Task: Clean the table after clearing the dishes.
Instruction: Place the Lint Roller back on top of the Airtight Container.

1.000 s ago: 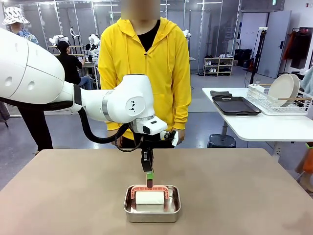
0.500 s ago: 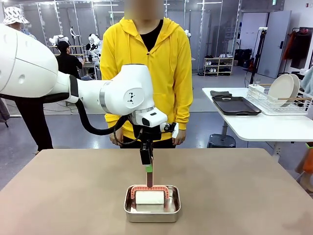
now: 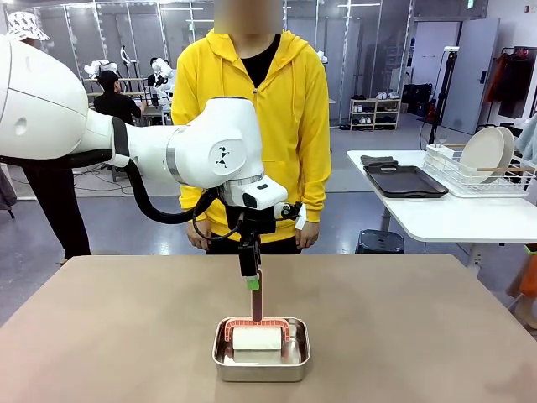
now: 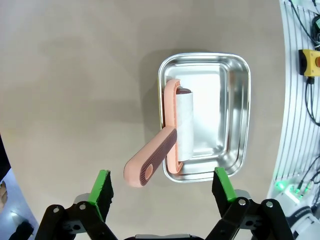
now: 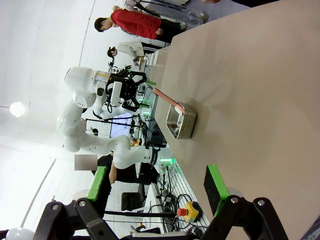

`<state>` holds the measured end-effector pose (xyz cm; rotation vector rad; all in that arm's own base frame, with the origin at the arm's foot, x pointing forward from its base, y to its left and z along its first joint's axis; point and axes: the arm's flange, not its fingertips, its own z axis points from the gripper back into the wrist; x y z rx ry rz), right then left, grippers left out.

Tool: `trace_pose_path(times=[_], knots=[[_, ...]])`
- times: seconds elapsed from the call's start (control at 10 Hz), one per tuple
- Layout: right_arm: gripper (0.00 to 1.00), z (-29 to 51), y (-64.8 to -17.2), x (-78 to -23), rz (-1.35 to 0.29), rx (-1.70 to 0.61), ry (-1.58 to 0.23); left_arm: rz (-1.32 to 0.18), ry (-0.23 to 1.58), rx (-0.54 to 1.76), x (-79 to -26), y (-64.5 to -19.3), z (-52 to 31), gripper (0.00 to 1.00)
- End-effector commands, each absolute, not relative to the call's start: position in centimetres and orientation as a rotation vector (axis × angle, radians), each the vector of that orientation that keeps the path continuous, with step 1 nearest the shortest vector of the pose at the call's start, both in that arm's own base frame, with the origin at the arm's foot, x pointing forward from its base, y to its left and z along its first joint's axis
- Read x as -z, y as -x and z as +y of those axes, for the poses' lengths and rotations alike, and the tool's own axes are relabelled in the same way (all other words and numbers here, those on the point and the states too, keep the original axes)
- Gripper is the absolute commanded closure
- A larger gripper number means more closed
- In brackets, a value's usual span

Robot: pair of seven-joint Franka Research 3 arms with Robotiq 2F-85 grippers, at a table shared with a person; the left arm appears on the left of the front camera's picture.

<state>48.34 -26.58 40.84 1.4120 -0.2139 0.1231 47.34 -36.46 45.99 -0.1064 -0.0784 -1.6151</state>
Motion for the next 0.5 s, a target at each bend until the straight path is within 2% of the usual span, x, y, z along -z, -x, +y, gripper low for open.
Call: trace_pose_path(times=[0.0, 0.4], knots=[[0.04, -26.1, -47.82, -41.02, -0.207, -0.122, -1.407, -0.091, 0.099, 1.602, -45.92, -46.51, -35.92, 0.0], [0.04, -26.1, -47.82, -41.02, -0.207, -0.122, -1.407, -0.078, 0.106, 1.615, -45.99, -47.34, -36.46, 0.0]])
